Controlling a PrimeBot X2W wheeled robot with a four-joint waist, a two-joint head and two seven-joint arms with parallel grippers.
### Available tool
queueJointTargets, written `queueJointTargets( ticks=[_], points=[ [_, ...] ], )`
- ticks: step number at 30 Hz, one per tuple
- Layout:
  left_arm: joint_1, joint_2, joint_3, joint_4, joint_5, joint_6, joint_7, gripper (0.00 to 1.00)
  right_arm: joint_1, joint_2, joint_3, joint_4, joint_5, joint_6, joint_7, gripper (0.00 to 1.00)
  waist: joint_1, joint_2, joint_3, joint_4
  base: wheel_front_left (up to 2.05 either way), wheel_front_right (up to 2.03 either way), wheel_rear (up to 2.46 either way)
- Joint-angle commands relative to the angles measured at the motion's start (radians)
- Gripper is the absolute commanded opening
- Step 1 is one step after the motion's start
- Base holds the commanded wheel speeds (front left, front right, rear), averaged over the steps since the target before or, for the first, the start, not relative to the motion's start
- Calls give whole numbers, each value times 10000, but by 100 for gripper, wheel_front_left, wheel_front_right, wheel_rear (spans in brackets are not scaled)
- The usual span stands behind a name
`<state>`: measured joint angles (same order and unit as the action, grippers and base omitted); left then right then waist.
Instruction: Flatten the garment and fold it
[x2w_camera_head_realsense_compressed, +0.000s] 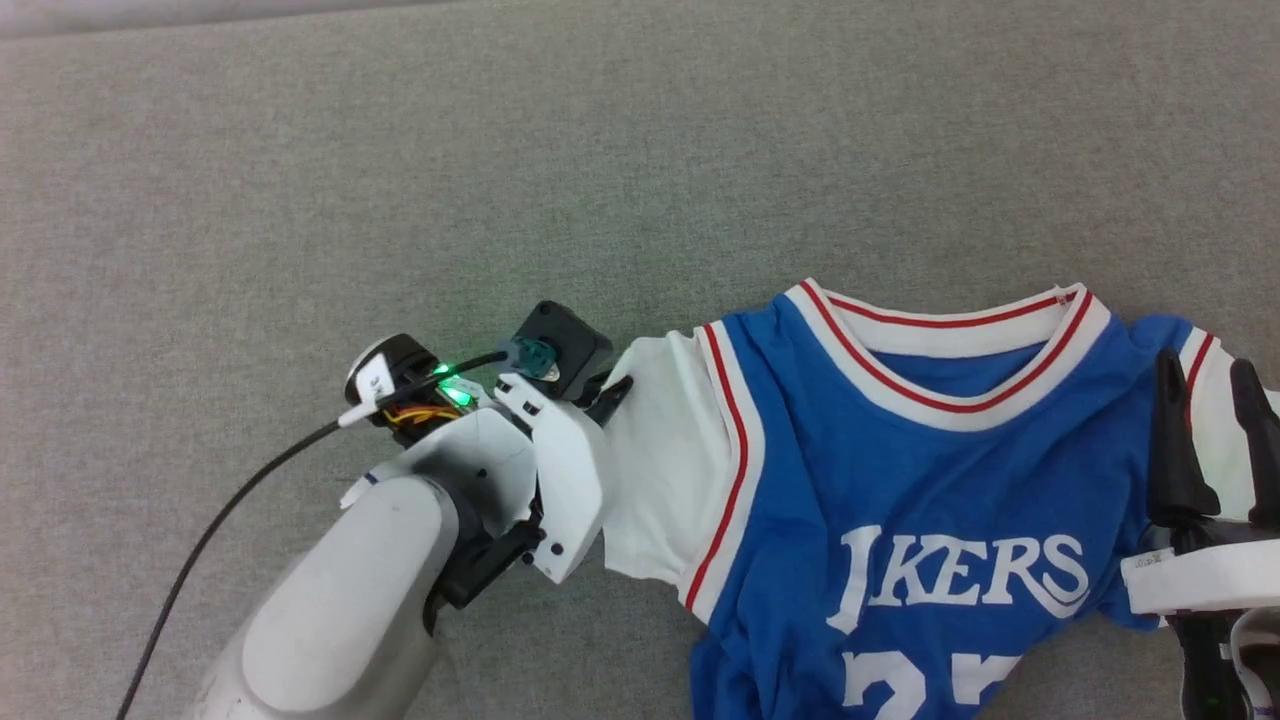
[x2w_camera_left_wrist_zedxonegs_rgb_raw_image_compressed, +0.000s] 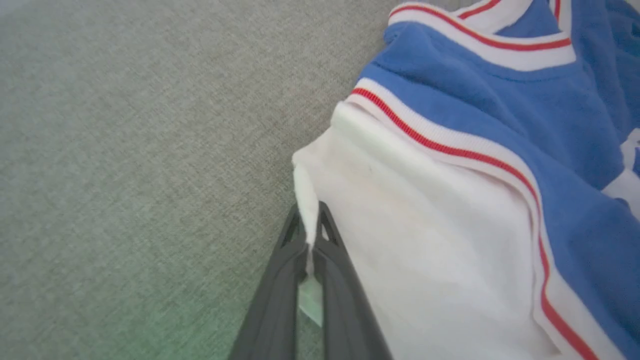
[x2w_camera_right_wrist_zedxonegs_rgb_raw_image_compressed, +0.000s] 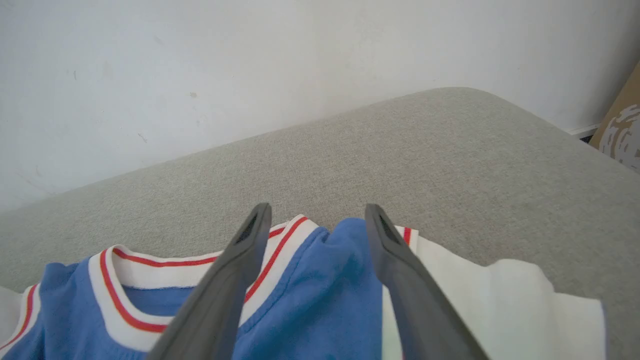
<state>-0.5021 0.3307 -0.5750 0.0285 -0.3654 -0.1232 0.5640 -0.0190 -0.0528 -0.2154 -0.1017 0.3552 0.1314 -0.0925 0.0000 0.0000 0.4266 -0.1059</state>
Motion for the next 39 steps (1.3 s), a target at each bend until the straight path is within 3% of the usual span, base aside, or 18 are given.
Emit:
queueJointTargets(
  ticks=[1, 5, 9, 16, 19, 24, 29, 34, 39],
  points=[
    [175, -11, 11, 184, -19, 59, -180, 0, -120, 26, -8, 26, 72, -7, -53, 100, 0, 0, -44, 26, 0, 0, 0],
    [521, -232, 604, -137, -318, 562, -1144, 0, -64, 26, -69, 53, 49, -7, 5, 100, 0, 0, -281, 116, 0, 0, 0],
    [1509, -240, 1646, -1053, -892, 1345, -2056, 0, -6, 26, -156, 34, -32, -7, 76, 100, 0, 0, -530, 315, 0, 0, 0],
    [4788, 146, 3981, -2843, -2305, 2725, -2920, 0, 214, 26, -238, -20, -74, -7, 376, 100, 0, 0, -828, 717, 0, 0, 0],
    [6115, 448, 4906, -3261, -2319, 3282, -3244, 0, 295, 26, -453, -121, -238, -7, 601, 100, 0, 0, -850, 893, 0, 0, 0],
    [6921, 473, 5376, -3727, -2727, 3225, -3500, 0, 244, 26, -696, -468, -683, -7, 1308, 100, 0, 0, -808, 1107, 0, 0, 0],
    [6613, 461, 5124, -3922, -2598, 3161, -3498, 0, -175, -39, -689, -887, -1772, -7, 3021, 100, 0, 0, -670, 1094, 0, 0, 0],
    [6100, 504, 4801, -4066, -2413, 3112, -3322, 0, -648, -779, -762, -748, -1813, -7, 5544, 100, 0, 0, -351, 1049, 0, 0, 0],
    [5758, 571, 4598, -4069, -2274, 3052, -3208, 0, -843, -1361, -886, -720, -1765, -7, 6915, 100, 0, 0, -57, 1084, 0, 0, 0]
  ],
)
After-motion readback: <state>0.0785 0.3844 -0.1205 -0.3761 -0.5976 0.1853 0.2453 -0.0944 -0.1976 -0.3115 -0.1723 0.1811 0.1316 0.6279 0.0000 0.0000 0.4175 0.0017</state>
